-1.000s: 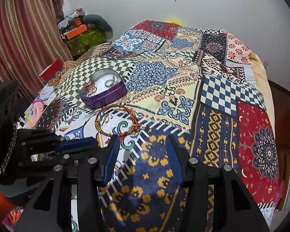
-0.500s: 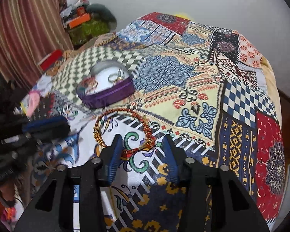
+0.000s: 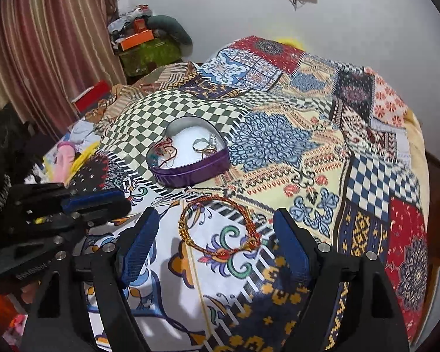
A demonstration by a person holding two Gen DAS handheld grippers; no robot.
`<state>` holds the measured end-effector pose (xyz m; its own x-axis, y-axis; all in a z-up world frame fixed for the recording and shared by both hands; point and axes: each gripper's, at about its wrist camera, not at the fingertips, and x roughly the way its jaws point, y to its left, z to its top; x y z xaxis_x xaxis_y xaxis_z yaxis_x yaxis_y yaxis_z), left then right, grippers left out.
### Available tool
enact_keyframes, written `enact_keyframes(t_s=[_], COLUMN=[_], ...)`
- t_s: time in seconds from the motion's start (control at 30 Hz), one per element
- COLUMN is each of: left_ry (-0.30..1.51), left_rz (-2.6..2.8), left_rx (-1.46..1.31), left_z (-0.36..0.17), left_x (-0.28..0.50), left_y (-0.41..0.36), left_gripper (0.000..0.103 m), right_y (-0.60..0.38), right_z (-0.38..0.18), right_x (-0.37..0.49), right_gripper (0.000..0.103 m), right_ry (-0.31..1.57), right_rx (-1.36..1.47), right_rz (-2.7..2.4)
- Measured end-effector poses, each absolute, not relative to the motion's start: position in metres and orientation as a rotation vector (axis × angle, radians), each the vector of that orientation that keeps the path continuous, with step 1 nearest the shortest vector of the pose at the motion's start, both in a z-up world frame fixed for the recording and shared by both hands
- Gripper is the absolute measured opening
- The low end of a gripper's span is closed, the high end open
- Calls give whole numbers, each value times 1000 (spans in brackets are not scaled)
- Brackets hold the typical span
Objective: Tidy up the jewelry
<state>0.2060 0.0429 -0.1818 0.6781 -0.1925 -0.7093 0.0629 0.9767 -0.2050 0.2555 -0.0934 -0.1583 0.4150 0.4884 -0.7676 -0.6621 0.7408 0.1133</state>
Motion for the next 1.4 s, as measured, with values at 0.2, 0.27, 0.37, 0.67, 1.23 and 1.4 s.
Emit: enact_keyframes(t_s=[0.2,0.27,0.37,0.67,1.23,1.4], left_ry=[811,814,817,815,788,767], left_rz=[-123,-119,-118,-122,-98,-93], left_rx=[-180,-180,-182,-189,-190,-189], left_z=[-180,-181,-182,-182,-171,-163], left_x=[202,201,199,196,192,195], left_y=[55,56,58,56,63,67], left_gripper=[9,9,9,9,9,9], right_y=[-77,-78,-83,-95,-95,-90], right_z=[-184,-188,-190,-189,-165,-145], right_x=[264,268,272,270,260,261], right_gripper=[77,77,67,27,13,13], right_ry=[967,998,995,969,909,858], right_rx=[-304,-293,-288,-281,-239,-216], right_rz=[718,728,724,704,726,739])
